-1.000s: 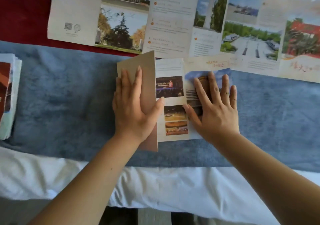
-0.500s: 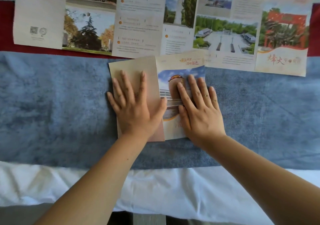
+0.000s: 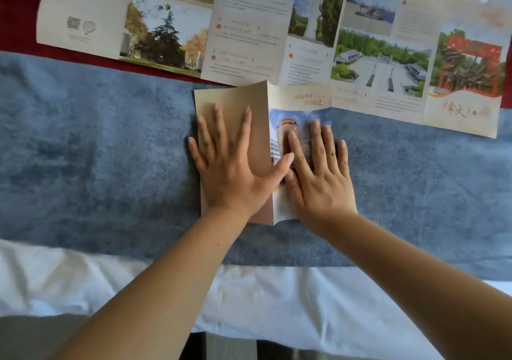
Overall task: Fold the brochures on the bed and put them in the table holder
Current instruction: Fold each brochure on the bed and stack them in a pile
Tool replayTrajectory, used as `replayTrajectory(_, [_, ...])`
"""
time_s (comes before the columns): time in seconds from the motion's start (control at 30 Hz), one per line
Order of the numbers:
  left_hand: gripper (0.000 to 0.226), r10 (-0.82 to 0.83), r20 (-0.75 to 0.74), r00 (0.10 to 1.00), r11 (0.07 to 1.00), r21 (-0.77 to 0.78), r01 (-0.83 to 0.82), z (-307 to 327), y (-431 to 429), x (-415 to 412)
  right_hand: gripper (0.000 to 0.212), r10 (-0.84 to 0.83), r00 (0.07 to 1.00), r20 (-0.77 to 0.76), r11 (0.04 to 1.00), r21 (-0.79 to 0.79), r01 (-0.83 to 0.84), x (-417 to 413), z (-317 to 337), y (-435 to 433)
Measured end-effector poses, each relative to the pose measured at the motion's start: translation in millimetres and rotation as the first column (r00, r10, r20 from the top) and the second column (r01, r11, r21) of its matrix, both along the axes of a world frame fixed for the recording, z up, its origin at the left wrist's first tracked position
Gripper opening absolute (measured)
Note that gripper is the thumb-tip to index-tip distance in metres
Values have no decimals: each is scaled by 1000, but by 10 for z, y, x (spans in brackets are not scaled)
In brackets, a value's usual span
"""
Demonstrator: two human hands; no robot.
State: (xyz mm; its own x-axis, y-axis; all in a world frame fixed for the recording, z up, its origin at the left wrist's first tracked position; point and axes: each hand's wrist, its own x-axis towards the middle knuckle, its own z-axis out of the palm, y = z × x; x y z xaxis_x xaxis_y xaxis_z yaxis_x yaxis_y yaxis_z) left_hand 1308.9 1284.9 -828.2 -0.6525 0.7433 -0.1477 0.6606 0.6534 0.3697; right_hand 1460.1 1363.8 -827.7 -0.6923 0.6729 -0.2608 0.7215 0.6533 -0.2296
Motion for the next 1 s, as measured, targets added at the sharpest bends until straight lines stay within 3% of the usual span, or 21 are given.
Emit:
replayTrajectory(0.17, [81, 33, 322, 946, 986, 142, -83, 206, -91, -157, 65, 95, 995, 23, 992, -86, -92, -465, 102, -282])
replayTrajectory(0.27, [47, 4, 608, 794, 919, 311, -243, 421, -320, -474, 63, 40, 998, -52, 978, -201, -49, -816, 241, -512])
replayTrajectory(0.33, [43, -7, 746, 666, 873, 329, -359, 536, -525, -745, 61, 6, 994, -109, 968, -249, -33, -999, 329, -637])
replayTrajectory(0.37, [49, 3, 752, 660, 864, 331, -380, 572, -657, -916, 61, 14, 991, -134, 966, -255, -48, -1104, 356, -701])
replayTrajectory(0.53, [60, 159, 498, 853, 904, 273, -328, 501, -1315, -1577, 60, 200, 968, -154, 948, -220, -231, -1544, 247, -1123])
replayTrajectory(0.6, [65, 197, 298, 934, 935, 229, -270, 377, -1531, -1692, 63, 262, 961, -88, 951, -149, -273, -1655, 124, -1315])
replayTrajectory(0.67, [66, 113, 54, 992, 980, 159, -120, 179, -1672, -1705, 66, 257, 966, -22, 963, -82, -257, -1692, 32, -1415])
replayTrajectory(0.73, [64, 21, -101, 995, 999, 50, -16, -31, -1778, -1638, 68, 253, 967, 28, 967, -31, -252, -1720, -23, -1459])
replayTrajectory(0.87, [65, -18, -198, 980, 999, -39, 11, -196, -1769, -1574, 70, 251, 964, 89, 967, 17, -253, -1769, -83, -1463])
replayTrajectory(1.0, [66, -24, -194, 981, 999, -47, 15, -214, -1761, -1586, 69, 245, 961, 129, 968, 27, -251, -1791, -85, -1479])
